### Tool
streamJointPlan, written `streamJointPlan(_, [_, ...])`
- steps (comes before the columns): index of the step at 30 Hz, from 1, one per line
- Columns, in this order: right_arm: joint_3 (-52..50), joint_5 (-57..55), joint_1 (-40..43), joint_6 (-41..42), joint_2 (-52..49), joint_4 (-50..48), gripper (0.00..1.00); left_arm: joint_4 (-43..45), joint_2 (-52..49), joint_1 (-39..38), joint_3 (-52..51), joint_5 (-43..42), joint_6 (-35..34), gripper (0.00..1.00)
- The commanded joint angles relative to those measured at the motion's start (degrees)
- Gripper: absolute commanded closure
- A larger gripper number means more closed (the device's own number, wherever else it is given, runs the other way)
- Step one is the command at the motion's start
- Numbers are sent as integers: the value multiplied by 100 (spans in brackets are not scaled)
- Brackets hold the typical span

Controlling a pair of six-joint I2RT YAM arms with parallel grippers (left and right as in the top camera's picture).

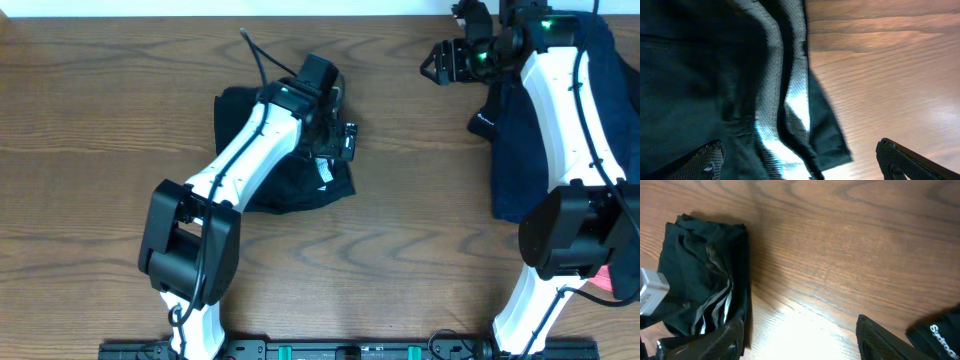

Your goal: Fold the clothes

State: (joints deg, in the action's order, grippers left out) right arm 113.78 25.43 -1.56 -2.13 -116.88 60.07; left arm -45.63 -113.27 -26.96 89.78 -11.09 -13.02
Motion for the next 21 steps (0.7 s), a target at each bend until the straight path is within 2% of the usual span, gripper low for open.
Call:
streamJointPlan(1, [-31, 4, 44, -50, -44, 22, 28, -81, -212, -136, 146, 1016, 74, 2])
streamJointPlan(6, [-31, 2, 44, -50, -44, 22, 27, -192, -490, -271, 142, 1137, 155, 2])
streamJointPlan(13, [-31, 4, 44, -48, -44, 20, 26, -577, -599, -627, 144, 769, 1506, 2])
streamJointPlan(21, [-31, 4, 42, -48, -44, 13, 27, -1167, -686, -713, 142, 1029, 2050, 2])
